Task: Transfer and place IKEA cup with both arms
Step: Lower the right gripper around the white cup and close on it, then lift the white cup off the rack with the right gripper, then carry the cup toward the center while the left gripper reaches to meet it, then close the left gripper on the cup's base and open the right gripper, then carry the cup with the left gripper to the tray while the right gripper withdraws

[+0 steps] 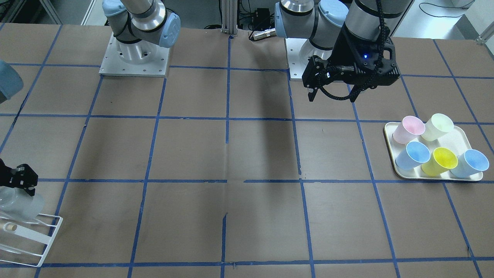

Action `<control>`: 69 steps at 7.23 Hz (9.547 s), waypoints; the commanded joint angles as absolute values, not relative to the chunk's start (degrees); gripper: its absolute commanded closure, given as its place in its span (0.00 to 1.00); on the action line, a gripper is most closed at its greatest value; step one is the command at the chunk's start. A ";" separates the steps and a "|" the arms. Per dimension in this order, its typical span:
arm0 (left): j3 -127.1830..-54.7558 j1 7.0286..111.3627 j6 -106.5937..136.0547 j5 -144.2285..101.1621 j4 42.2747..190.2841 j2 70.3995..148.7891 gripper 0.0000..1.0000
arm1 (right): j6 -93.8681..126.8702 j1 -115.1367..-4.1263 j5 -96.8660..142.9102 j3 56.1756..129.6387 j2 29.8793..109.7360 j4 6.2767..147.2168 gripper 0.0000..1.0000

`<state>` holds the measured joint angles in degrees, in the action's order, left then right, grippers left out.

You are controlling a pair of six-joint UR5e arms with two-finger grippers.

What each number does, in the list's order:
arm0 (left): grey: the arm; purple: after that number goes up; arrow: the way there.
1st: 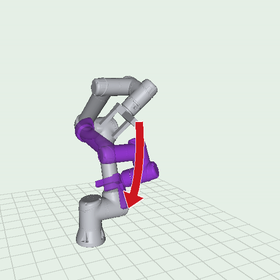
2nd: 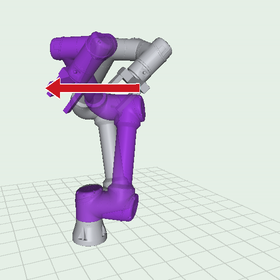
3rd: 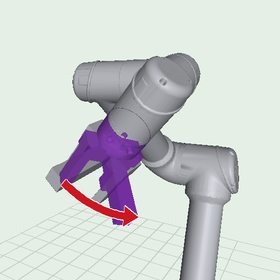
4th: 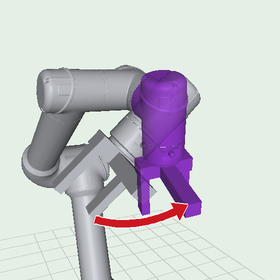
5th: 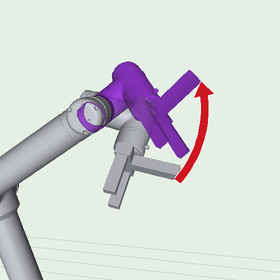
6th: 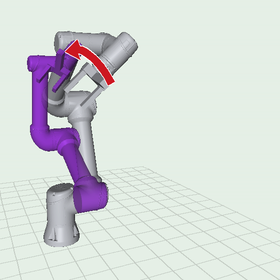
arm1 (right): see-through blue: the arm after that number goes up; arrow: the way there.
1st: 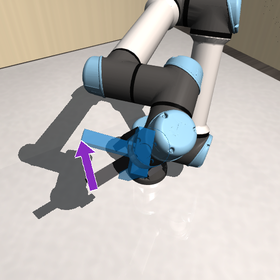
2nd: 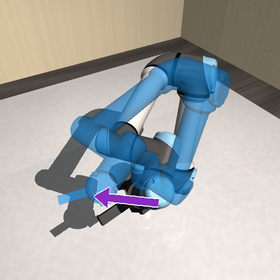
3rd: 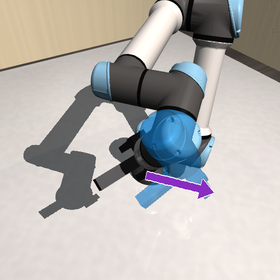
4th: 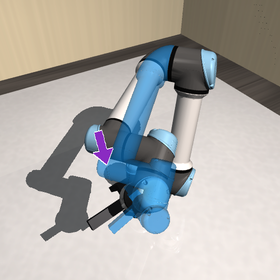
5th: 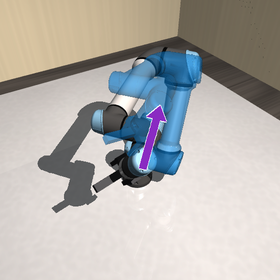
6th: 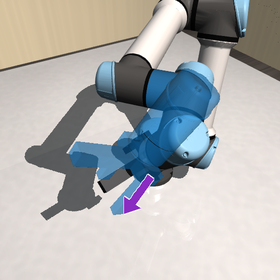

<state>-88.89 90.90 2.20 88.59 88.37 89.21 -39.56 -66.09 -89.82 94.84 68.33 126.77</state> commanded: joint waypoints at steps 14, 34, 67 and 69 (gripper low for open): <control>-88.95 90.88 2.20 88.59 88.33 89.30 0.00 | -39.64 -66.09 -88.24 94.83 68.29 127.00 0.78; -103.97 79.80 -9.76 18.05 95.46 89.38 0.00 | -54.27 -73.39 -23.41 86.56 79.98 48.13 0.96; -101.17 87.89 6.24 39.54 72.86 90.81 1.00 | -28.61 -71.01 -42.14 81.93 82.69 49.79 0.00; -102.65 87.98 5.37 57.06 74.95 86.51 1.00 | -6.09 -71.80 -58.27 82.52 87.77 62.25 0.00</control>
